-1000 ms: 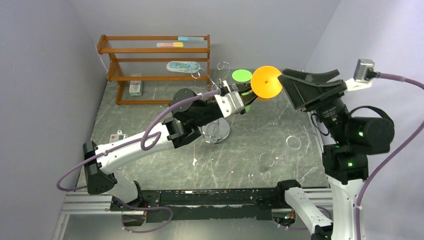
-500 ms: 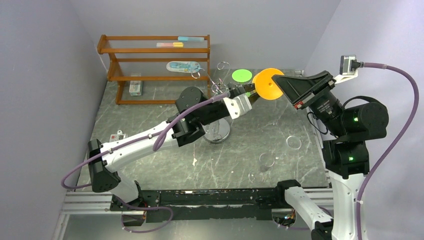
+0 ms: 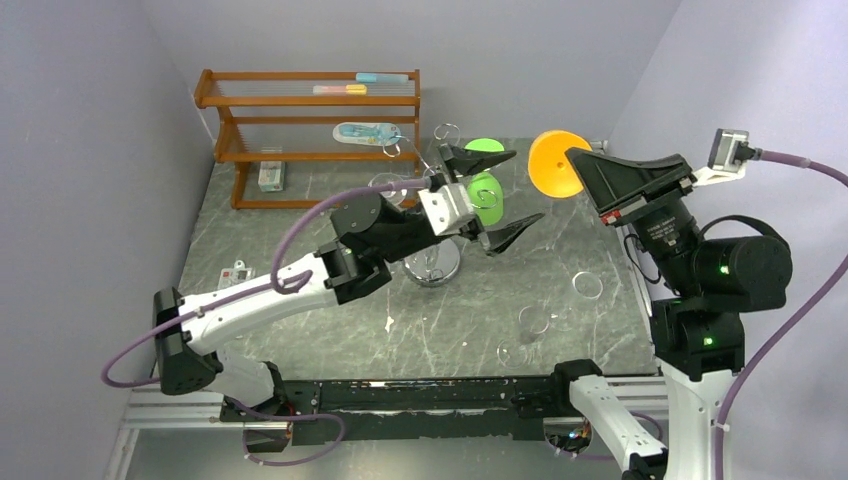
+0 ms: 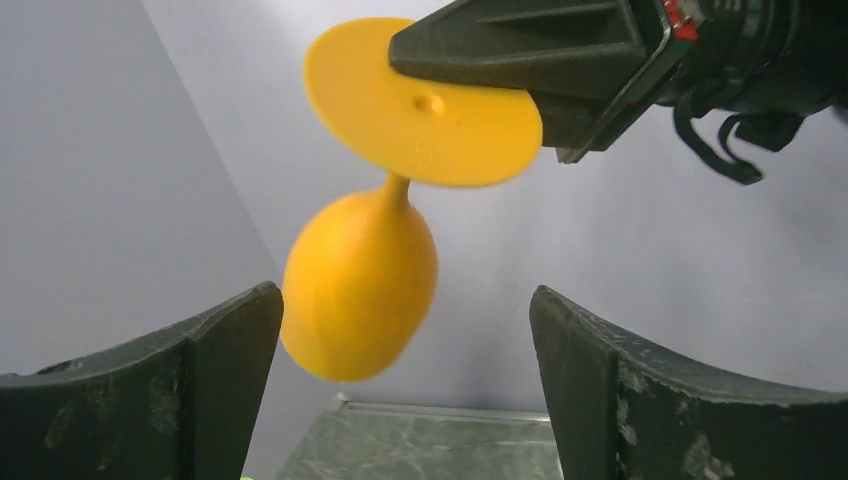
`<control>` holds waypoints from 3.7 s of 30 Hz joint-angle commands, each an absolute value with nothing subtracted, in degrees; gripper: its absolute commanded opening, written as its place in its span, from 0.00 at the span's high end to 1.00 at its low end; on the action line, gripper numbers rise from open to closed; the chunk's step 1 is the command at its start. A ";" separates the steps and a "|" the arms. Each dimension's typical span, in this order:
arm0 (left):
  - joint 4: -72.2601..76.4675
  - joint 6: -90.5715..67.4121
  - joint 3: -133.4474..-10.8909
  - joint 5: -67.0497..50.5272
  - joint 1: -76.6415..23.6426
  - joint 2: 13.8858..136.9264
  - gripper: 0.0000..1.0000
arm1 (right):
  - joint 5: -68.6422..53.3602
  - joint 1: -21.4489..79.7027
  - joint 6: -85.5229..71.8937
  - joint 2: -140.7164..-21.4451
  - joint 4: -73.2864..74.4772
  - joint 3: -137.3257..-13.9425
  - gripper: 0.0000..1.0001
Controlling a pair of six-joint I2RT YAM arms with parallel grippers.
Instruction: Place the wine glass upside down on the wine glass rack
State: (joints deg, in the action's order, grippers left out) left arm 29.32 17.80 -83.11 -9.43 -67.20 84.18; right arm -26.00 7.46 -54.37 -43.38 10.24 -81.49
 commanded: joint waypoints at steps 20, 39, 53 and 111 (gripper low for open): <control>7.24 -34.85 -94.89 -7.57 -67.24 79.36 0.18 | -31.52 7.65 -46.49 -38.29 -2.09 -75.62 1.00; 12.66 -42.32 -95.67 -19.48 -63.37 83.19 0.75 | -38.03 7.65 -46.67 -39.42 -5.11 -73.58 1.00; 13.78 -39.16 -91.10 -15.25 -61.00 77.41 0.95 | -33.75 7.68 -47.02 -37.28 -7.18 -69.95 0.23; -3.73 -59.77 -68.80 -2.53 -29.73 65.94 0.95 | -23.69 7.65 -44.13 -32.70 -0.18 -67.24 0.20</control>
State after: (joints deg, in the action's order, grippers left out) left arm -8.10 -55.09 -69.89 8.05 -33.04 63.81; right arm -23.51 7.46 -45.76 -33.41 -0.97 -66.22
